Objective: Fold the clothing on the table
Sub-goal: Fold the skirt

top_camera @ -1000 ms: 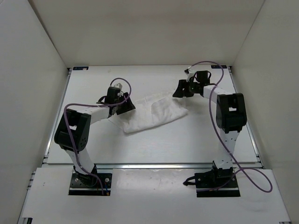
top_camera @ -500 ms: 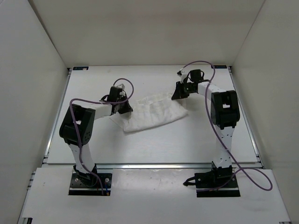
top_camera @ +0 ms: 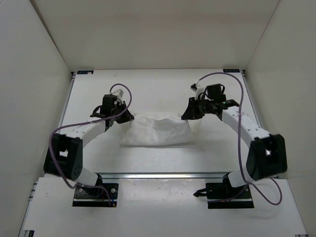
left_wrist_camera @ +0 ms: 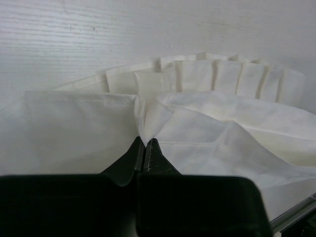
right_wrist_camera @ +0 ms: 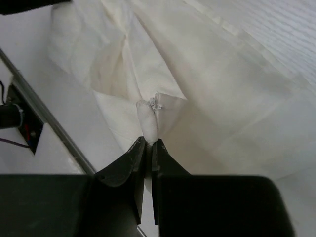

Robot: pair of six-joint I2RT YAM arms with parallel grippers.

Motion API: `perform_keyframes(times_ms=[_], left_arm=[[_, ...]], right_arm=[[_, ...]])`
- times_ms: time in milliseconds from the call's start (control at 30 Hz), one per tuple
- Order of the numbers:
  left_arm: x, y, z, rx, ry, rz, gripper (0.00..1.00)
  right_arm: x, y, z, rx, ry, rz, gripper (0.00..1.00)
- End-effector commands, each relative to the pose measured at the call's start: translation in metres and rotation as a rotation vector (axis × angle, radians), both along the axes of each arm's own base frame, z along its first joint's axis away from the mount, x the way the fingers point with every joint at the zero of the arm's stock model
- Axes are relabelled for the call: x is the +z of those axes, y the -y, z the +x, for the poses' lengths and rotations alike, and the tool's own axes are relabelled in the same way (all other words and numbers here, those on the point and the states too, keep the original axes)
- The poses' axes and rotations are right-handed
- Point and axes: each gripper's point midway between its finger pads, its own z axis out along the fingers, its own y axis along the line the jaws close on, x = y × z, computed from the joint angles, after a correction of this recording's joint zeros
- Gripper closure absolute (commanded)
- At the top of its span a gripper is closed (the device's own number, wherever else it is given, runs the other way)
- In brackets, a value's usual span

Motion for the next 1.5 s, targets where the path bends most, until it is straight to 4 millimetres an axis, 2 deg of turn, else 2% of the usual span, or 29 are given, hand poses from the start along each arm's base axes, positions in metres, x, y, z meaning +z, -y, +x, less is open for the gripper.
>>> perform_keyframes(times_ms=[0,100,200,333,367,433,467,500,533,600,633,667,700,767,833,867,900,933,967,1000,1033,1067,1167,1233,1267,1300,1333,1400,1467], left_arm=[[0.038,-0.005,-0.008,-0.015,0.103,-0.032,1.00],[0.053,-0.004,-0.007,-0.025,0.133,-0.046,1.00],[0.055,-0.007,0.003,-0.006,0.137,-0.050,1.00],[0.031,-0.019,0.028,0.060,0.098,-0.054,1.00],[0.033,-0.021,0.038,0.080,0.106,-0.049,1.00],[0.008,-0.025,0.052,0.091,0.042,-0.021,1.00],[0.001,-0.023,0.062,0.089,0.024,-0.014,1.00],[0.006,-0.024,0.075,0.096,0.042,-0.028,0.86],[-0.007,-0.025,0.079,0.098,0.013,-0.024,0.62],[0.001,-0.021,0.095,0.090,0.026,-0.071,0.51],[-0.002,-0.020,0.097,0.093,0.013,-0.083,0.47],[0.005,-0.018,0.101,0.083,0.026,-0.107,0.46],[0.008,-0.017,0.100,0.079,0.027,-0.117,0.44],[0.018,-0.016,0.095,0.070,0.043,-0.130,0.41],[0.030,-0.013,0.083,0.055,0.058,-0.157,0.39],[0.031,-0.011,0.073,0.057,0.050,-0.175,0.39],[0.033,-0.006,0.060,0.047,0.046,-0.195,0.38],[0.029,-0.005,0.050,0.041,0.035,-0.201,0.37],[0.041,-0.002,0.044,0.041,0.055,-0.205,0.37],[0.044,0.000,0.033,0.039,0.057,-0.214,0.37],[0.039,-0.001,0.023,0.041,0.055,-0.223,0.37],[0.051,0.000,0.018,0.045,0.079,-0.246,0.36],[0.051,-0.013,-0.007,0.101,0.099,-0.226,0.36],[0.043,-0.023,-0.028,0.143,0.102,-0.196,0.33],[0.032,-0.029,-0.035,0.167,0.090,-0.177,0.32],[0.037,-0.031,-0.037,0.184,0.117,-0.167,0.30],[0.028,-0.032,-0.046,0.186,0.099,-0.162,0.29],[0.013,-0.035,-0.055,0.200,0.065,-0.150,0.28],[-0.003,-0.032,-0.064,0.194,0.031,-0.148,0.28]], right_arm=[[0.037,0.012,-0.006,-0.087,0.088,0.043,1.00],[0.050,0.032,-0.002,-0.147,0.126,0.101,1.00],[0.045,0.040,0.010,-0.168,0.126,0.111,1.00],[0.036,0.040,0.045,-0.182,0.162,0.164,1.00],[0.027,0.041,0.057,-0.182,0.160,0.181,0.99],[0.024,0.037,0.081,-0.178,0.177,0.202,1.00],[0.021,0.037,0.098,-0.177,0.197,0.201,0.95],[0.014,0.040,0.117,-0.223,0.192,0.186,0.79],[0.009,0.043,0.127,-0.247,0.199,0.164,0.75],[0.009,0.048,0.154,-0.295,0.214,0.150,0.77],[0.007,0.051,0.158,-0.309,0.209,0.144,0.73],[0.008,0.057,0.164,-0.329,0.214,0.133,0.60],[0.008,0.061,0.163,-0.351,0.206,0.127,0.50],[0.008,0.071,0.153,-0.411,0.204,0.114,0.39],[0.004,0.075,0.125,-0.449,0.167,0.133,0.36],[0.019,0.074,0.118,-0.459,0.183,0.159,0.37],[0.002,0.073,0.100,-0.466,0.141,0.151,0.41],[0.001,0.071,0.087,-0.474,0.129,0.167,0.50],[0.006,0.071,0.080,-0.487,0.127,0.185,0.55],[-0.005,0.071,0.067,-0.500,0.096,0.187,0.61],[-0.009,0.069,0.052,-0.500,0.084,0.206,0.80],[-0.005,0.070,0.045,-0.516,0.085,0.222,1.00],[-0.015,0.075,0.019,-0.560,0.064,0.248,1.00],[-0.017,0.074,0.007,-0.570,0.051,0.290,0.94],[-0.021,0.073,-0.002,-0.586,0.027,0.313,0.87],[-0.021,0.072,-0.006,-0.584,0.026,0.325,0.80],[-0.027,0.071,-0.014,-0.591,0.009,0.328,0.69],[-0.036,0.071,-0.022,-0.606,-0.011,0.345,0.57],[-0.042,0.068,-0.026,-0.611,-0.033,0.366,0.52]])
